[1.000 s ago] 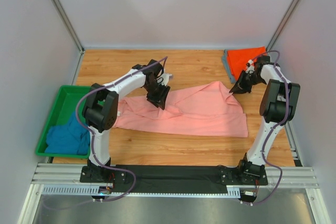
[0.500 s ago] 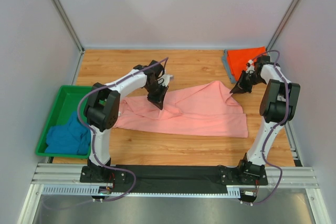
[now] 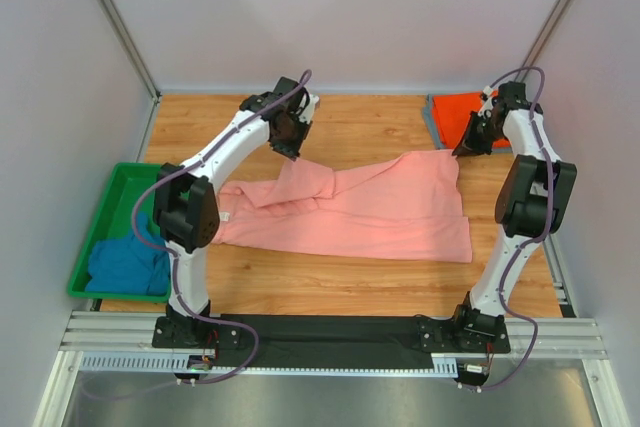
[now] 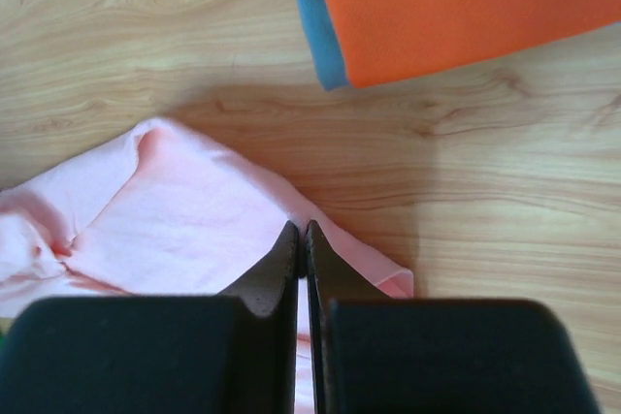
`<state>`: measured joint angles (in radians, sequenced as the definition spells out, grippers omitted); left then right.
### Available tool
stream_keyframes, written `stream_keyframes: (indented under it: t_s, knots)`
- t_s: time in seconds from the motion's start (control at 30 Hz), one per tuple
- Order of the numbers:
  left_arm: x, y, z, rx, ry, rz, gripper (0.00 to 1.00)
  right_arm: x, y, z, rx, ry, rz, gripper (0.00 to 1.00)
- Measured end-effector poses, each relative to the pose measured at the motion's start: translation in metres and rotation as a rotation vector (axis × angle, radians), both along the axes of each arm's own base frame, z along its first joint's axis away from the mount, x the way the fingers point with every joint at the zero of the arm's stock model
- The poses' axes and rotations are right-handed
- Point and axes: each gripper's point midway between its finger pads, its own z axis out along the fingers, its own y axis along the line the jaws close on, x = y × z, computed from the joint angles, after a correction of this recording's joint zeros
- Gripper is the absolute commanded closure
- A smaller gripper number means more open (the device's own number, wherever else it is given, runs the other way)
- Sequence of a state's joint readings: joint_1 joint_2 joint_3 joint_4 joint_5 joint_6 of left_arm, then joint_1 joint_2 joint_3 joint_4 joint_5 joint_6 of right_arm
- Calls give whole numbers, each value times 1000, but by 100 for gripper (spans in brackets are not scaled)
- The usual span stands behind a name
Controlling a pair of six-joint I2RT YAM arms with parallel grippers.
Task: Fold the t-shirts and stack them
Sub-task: Fold the tshirt
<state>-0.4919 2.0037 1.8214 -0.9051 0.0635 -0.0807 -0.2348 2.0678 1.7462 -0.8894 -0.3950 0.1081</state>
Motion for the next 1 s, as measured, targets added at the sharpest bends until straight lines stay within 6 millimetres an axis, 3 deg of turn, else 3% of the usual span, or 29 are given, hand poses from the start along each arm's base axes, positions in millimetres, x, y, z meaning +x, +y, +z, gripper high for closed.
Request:
stream_keyframes:
  t_s: [0.2,0.33,0.47,0.73,1.0]
  knots:
    - [42,54,29,88,-140,163,100,13,-11,2,-90,-71,29,100]
    - [62,96,34,123,-177,271,100,17,-12,4,-163,-133,65,100]
    - [72,124,38,136,-195,340,100,26,-13,15,-223,-202,93,100]
    - [73,131,59,102,-264,358,100,18,-19,14,-296,-248,140,100]
    - [45,137,64,88,-291,341,100,4,-21,25,-348,-293,178,100]
